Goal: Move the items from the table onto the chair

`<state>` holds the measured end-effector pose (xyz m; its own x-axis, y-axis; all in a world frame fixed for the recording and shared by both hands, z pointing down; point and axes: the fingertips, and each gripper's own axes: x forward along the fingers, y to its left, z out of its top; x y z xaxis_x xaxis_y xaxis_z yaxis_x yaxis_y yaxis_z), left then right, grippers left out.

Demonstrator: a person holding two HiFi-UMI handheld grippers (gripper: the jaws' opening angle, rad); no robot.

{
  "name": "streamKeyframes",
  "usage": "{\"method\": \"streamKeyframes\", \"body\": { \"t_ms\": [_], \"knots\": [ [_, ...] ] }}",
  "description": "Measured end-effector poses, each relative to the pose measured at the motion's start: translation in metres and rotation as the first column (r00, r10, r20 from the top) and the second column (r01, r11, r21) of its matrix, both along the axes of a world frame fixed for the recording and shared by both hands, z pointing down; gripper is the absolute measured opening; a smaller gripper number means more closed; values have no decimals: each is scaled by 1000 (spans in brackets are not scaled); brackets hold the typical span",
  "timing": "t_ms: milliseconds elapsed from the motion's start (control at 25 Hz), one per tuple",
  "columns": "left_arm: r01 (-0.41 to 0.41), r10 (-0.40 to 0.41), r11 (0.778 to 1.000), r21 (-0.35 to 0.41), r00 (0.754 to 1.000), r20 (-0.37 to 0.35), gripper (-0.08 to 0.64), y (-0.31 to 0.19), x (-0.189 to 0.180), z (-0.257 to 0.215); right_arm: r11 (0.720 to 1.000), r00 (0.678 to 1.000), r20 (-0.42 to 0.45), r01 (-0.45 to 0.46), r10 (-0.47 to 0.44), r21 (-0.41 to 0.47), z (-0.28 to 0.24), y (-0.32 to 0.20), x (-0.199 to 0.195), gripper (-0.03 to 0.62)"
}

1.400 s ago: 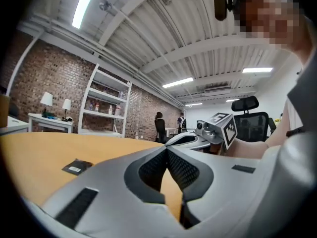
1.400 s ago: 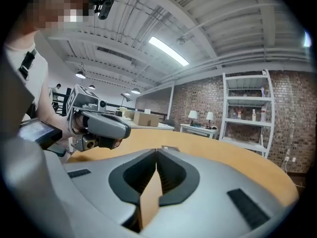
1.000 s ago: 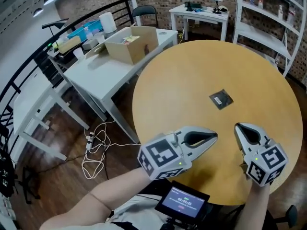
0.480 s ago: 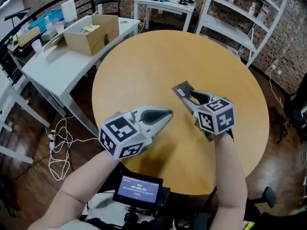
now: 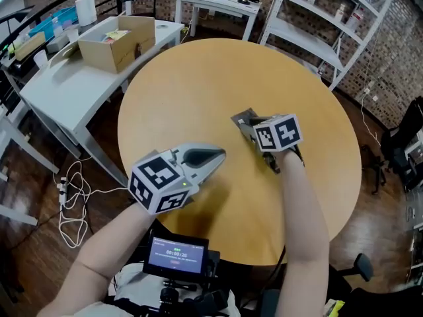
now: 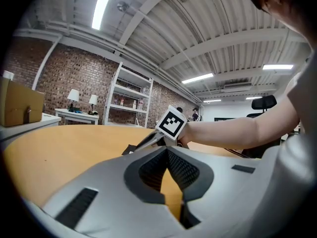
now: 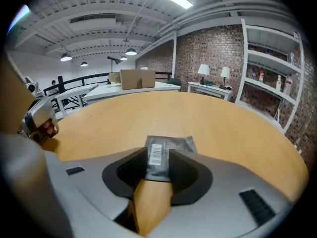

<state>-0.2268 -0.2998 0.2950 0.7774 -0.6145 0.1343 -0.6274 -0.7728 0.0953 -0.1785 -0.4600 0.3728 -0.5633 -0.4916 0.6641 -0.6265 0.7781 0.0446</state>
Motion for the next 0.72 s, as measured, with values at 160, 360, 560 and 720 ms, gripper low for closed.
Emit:
{"method": "streamKeyframes", "body": {
  "t_ms": [160, 360, 560, 720],
  "knots": [
    [6, -6, 1000, -2, 1000, -3, 11, 0, -2, 1, 999, 998, -57, 16, -13, 48, 3, 0, 3, 2],
    [2, -2, 1000, -6, 1000, -1, 11, 3, 1, 3, 994, 997, -71, 32, -24, 108, -6, -3, 7, 35],
    [2, -2, 1000, -4, 1000, -15, 11, 2, 0, 0, 997, 1000, -11, 29, -28, 72, -9, -12, 16, 171],
    [5, -5, 1000, -2, 1000, -19, 11, 0, -1, -4, 999, 999, 0, 45, -45, -24, 2, -13, 13, 198]
  ]
}}
